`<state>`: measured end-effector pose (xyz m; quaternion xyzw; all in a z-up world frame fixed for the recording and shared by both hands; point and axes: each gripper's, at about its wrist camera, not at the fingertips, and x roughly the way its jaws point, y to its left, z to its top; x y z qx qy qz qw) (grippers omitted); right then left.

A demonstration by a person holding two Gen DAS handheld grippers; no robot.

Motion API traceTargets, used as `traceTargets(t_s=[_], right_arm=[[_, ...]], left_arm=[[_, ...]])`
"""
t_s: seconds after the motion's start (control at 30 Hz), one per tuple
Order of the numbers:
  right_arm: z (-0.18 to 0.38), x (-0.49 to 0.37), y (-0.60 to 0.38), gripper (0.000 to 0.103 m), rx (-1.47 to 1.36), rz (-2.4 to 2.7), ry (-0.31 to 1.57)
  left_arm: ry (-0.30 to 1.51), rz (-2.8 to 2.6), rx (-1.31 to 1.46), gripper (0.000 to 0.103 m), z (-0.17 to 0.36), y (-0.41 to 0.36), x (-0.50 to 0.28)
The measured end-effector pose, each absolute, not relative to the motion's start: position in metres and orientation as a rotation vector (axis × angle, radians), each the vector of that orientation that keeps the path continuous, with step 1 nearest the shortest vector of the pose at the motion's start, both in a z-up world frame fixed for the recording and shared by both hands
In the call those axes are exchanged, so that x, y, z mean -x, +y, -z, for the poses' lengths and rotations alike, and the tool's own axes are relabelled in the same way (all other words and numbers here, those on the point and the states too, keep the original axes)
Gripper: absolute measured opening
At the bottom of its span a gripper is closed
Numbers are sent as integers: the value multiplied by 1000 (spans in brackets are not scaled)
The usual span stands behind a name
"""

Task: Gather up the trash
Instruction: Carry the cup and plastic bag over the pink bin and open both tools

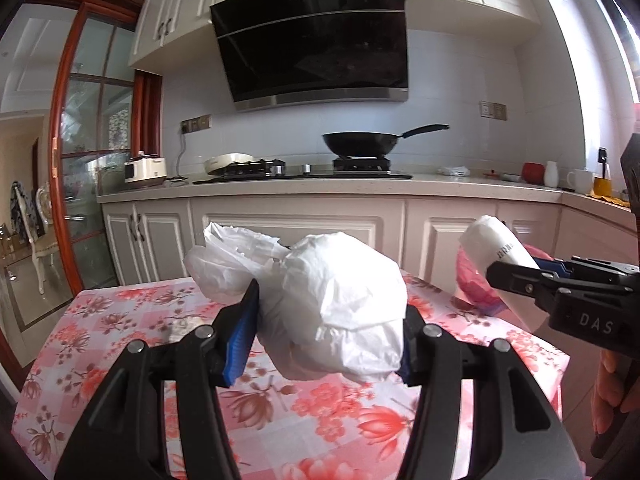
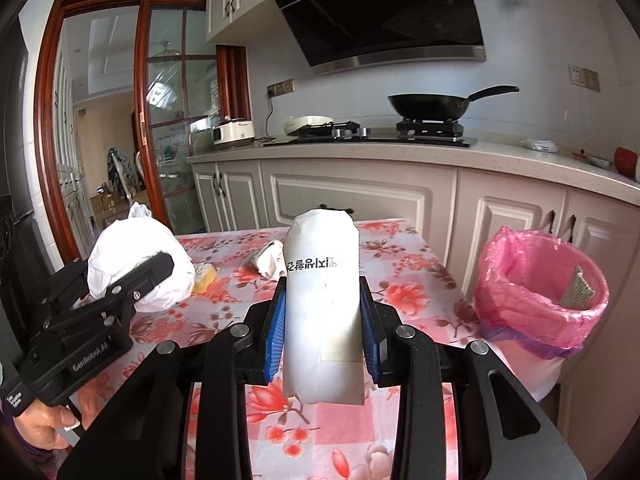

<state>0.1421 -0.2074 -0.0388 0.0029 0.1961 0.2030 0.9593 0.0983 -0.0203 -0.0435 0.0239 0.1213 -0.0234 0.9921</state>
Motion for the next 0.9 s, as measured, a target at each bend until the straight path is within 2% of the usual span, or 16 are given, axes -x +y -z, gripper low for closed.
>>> traceTargets(t_s=[0.43,0.9], right_arm=[[51,-159,-247,32,-55,-309,399],[68,-197,-327,32,-103,-105,424]], left_arm=[[260,134,-66,54,49,-57,-140],[280,328,-100,54,55,-152,-223]])
